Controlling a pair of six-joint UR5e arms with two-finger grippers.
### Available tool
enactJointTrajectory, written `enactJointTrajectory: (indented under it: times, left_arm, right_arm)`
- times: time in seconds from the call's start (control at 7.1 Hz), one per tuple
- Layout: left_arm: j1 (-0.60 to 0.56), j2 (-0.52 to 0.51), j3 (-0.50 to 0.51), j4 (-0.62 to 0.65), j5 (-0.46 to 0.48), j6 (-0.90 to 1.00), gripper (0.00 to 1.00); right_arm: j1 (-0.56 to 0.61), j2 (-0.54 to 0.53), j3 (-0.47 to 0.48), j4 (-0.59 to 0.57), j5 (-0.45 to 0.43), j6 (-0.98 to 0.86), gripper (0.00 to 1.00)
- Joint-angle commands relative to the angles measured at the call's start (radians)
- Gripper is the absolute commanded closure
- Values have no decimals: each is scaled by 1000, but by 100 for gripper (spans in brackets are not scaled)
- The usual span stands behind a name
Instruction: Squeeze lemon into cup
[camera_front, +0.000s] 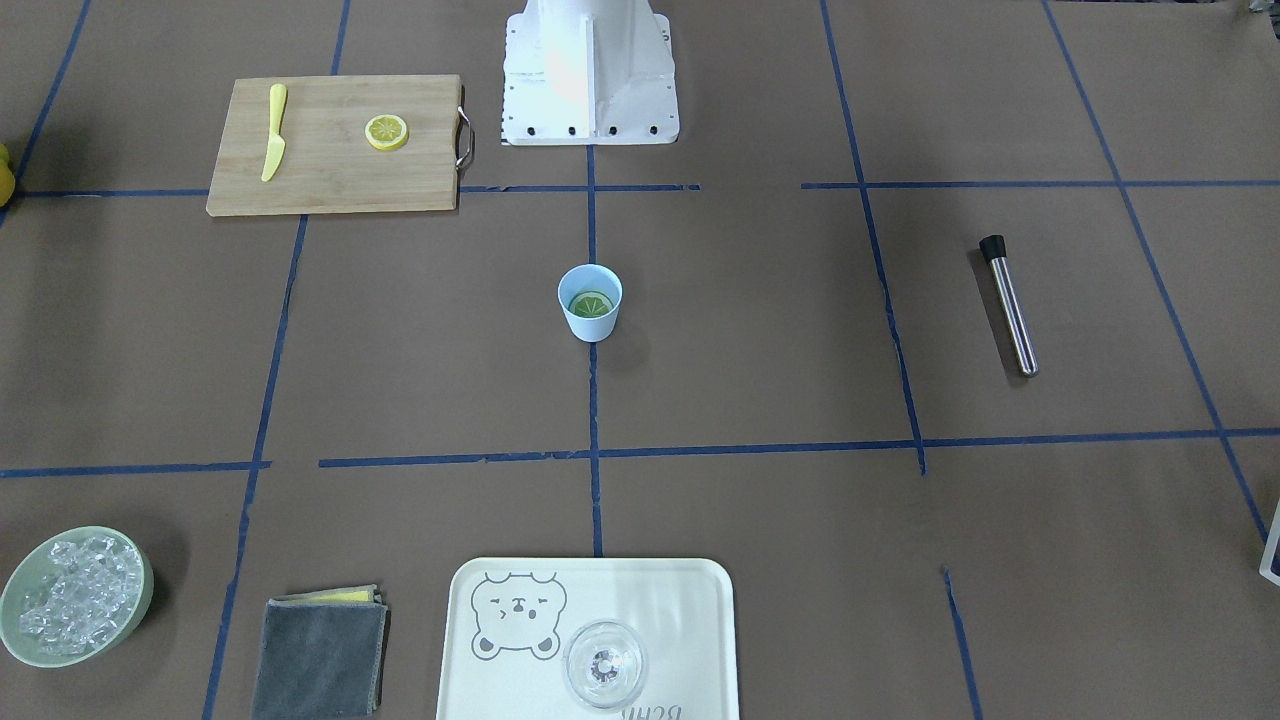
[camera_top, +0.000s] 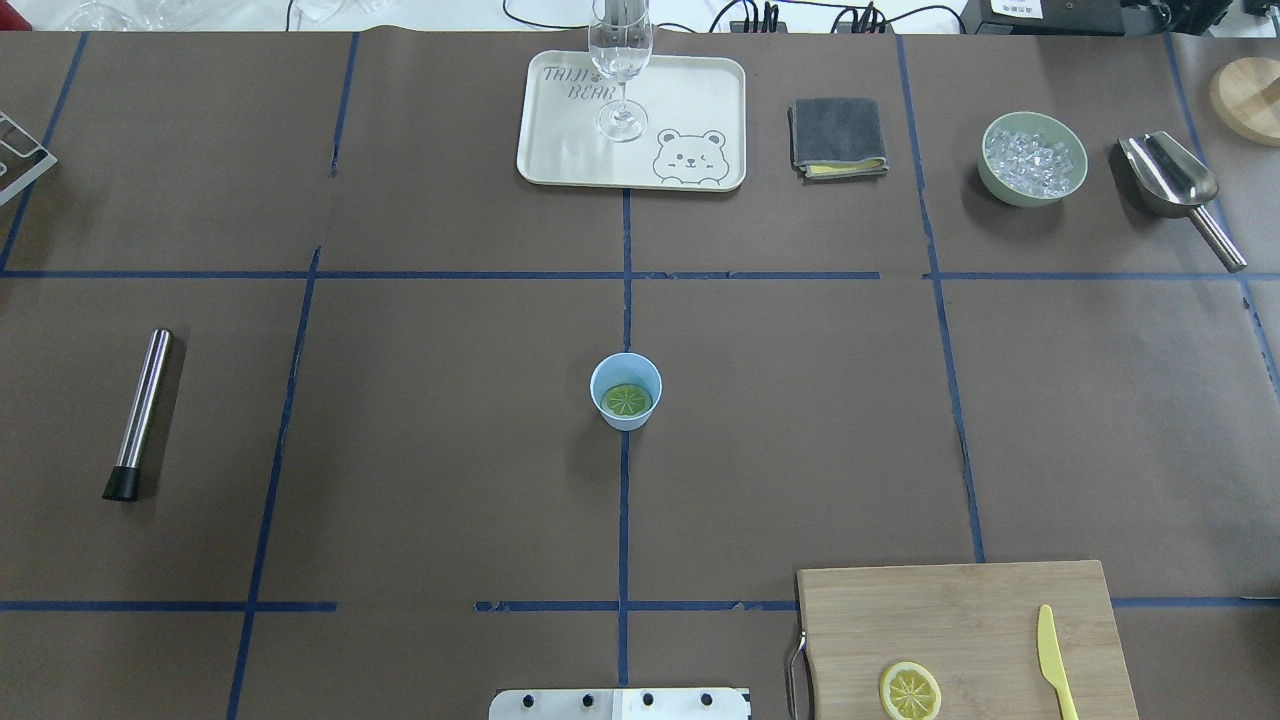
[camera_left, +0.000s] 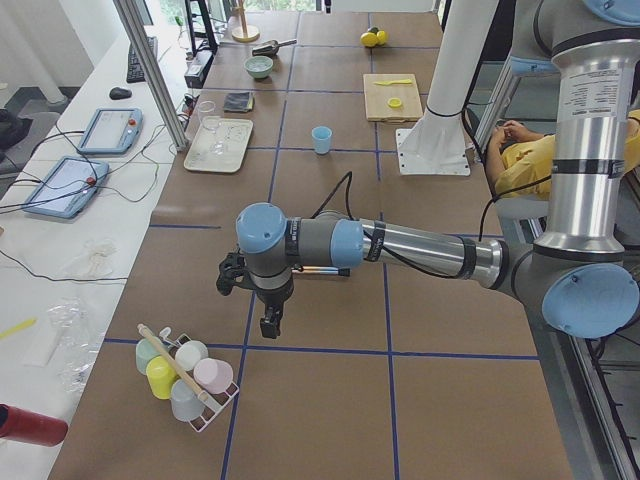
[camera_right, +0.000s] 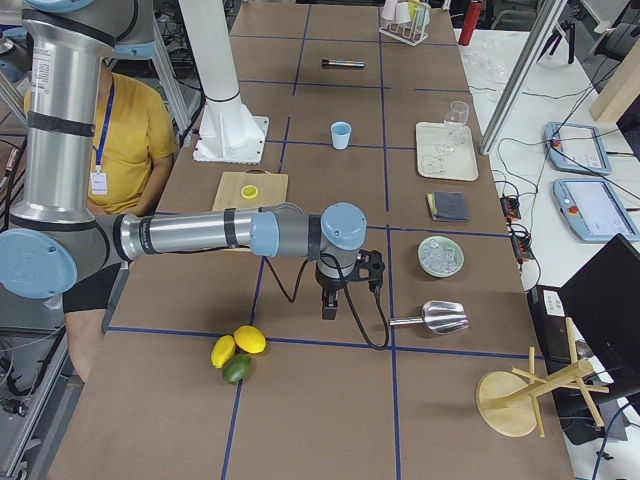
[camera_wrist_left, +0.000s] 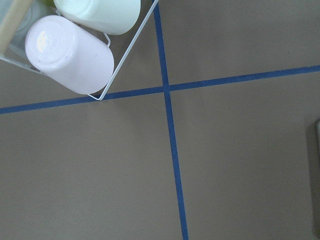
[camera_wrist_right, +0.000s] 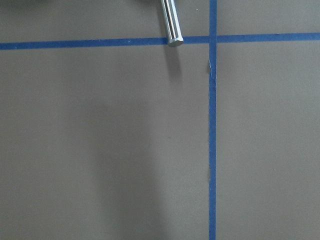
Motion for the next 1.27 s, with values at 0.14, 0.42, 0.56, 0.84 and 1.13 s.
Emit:
enactJointTrajectory:
  times: [0.14, 0.42, 0.56, 0.84, 1.13]
  left_arm:
    - [-1, 9, 12, -3, -4, 1, 0]
    - [-1, 7, 14, -5, -4, -3, 0]
    - [1, 4, 20, -8, -4, -2, 0]
    - [-1, -2, 20, -3, -6, -3, 0]
    - [1, -2, 32, -13, -6, 0, 0]
  right_arm:
    - [0, 38, -5, 1, -6, 31, 0]
    - [0, -1, -48, 165, -59, 28, 0]
    - [0, -12, -76, 244, -56, 32, 0]
    - [0, -14, -77, 209, -33, 34, 0]
    - [2, -14, -68, 152, 7, 22, 0]
